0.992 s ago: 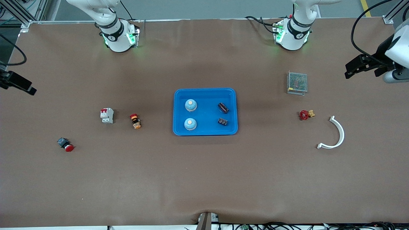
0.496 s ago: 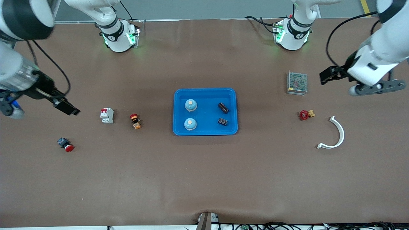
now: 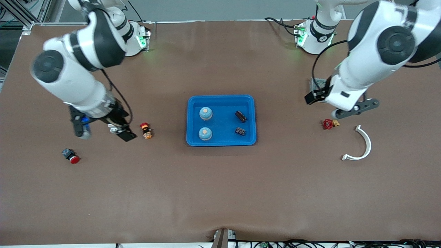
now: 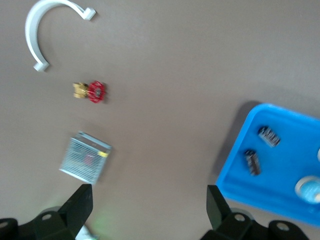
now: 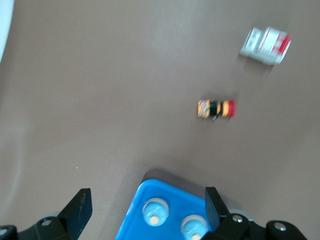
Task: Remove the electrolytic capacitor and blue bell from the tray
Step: 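Move the left gripper toward the tray while the right gripper follows, then grasp the brown capacitor with the left gripper while the right grasps a bell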
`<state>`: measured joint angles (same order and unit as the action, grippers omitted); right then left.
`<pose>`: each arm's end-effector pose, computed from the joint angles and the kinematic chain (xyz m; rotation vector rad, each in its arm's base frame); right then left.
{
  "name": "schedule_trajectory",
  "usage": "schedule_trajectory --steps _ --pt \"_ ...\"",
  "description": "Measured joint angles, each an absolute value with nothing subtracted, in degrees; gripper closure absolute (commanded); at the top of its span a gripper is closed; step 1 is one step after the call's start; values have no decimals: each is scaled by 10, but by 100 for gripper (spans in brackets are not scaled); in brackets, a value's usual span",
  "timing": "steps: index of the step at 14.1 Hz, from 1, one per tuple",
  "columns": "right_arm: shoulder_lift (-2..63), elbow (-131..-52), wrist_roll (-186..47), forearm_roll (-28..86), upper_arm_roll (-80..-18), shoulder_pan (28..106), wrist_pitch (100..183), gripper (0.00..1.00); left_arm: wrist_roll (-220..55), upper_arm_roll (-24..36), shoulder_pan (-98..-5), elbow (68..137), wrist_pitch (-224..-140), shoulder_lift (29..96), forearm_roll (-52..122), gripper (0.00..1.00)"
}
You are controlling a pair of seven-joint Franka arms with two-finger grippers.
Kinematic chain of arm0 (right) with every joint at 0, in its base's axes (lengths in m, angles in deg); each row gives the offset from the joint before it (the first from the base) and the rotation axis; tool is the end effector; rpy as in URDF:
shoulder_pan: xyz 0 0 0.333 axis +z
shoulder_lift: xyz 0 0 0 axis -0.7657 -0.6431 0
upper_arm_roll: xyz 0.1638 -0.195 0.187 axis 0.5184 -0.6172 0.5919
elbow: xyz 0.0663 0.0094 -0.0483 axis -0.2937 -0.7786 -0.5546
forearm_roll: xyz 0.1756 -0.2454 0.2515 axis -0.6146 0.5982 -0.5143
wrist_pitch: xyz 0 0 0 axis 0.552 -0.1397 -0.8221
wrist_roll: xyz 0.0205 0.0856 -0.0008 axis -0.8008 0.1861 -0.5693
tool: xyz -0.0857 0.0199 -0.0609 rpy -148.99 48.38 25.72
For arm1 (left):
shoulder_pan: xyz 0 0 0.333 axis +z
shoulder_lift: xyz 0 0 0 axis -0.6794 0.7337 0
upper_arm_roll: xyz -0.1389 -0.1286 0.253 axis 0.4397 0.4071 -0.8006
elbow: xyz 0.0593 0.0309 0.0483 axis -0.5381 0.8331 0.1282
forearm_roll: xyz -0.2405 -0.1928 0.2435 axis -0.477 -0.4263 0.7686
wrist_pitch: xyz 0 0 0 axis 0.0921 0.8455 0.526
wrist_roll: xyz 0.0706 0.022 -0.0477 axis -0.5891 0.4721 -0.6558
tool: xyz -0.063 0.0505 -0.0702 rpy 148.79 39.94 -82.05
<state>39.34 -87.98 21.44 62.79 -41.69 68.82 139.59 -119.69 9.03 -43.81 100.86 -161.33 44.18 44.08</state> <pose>0.6008 0.2286 0.4672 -2.5454 1.6818 0.0192 0.5437 -0.2130 0.5004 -3.0365 -0.5711 0.2219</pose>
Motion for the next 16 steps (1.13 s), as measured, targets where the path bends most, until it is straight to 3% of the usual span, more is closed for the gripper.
schedule_trajectory --steps 3,6,8,16 --pt "349 -881 299 635 -417 730 1447 0 -1353 123 -462 1031 -1684 483 440 15" --pt "296 -879 374 653 -417 762 1493 0 -1475 126 -508 1043 -1761 544 442 19" --pt "261 -872 408 658 -418 778 1508 0 -1539 126 -530 1063 -1830 579 453 30" --pt "174 -847 507 659 -418 830 1564 0 -1716 127 -604 1084 -1943 668 529 35"
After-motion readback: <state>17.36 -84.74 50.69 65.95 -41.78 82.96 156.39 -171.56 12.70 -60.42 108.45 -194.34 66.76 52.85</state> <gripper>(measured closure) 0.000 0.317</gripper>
